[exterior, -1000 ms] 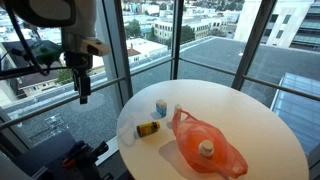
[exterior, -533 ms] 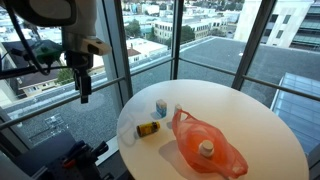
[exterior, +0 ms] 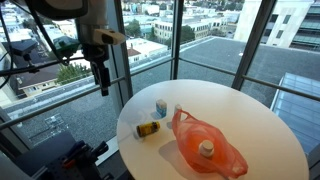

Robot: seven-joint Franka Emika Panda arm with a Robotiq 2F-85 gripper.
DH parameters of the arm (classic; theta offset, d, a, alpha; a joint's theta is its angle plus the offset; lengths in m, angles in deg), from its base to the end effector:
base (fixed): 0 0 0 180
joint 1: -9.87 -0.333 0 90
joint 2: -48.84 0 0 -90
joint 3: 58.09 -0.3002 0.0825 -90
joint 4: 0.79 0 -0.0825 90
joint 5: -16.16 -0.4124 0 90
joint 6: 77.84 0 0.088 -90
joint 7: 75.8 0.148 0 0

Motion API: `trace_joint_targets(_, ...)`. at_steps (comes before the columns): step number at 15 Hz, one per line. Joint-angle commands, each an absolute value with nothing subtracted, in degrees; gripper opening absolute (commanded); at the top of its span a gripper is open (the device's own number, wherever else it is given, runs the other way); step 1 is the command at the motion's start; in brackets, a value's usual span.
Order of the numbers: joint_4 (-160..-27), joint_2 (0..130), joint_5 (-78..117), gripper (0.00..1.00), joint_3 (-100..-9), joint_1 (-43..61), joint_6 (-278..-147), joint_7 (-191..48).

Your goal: Pick up the brown and yellow medicine bottle and put it in the orange plastic

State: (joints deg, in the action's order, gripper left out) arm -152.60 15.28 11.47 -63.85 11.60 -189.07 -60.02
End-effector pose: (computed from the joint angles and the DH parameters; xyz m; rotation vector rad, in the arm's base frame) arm 0.3735 0.0296 0.3475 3.1075 -0.4056 -0.1964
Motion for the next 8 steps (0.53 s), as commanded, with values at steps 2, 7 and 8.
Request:
trace_joint_targets(2, -149.72, 22.72, 17.14, 1.0, -64.2, 15.24, -196.15, -55.5)
trace_joint_targets(7, -149.67, 29.4, 24.09, 1.0, -64.31, 18.28, -205.57, -48.88)
trace_joint_targets(8, -149.51, 30.56, 25.01, 1.0, -64.17, 18.55, -206.79, -47.8)
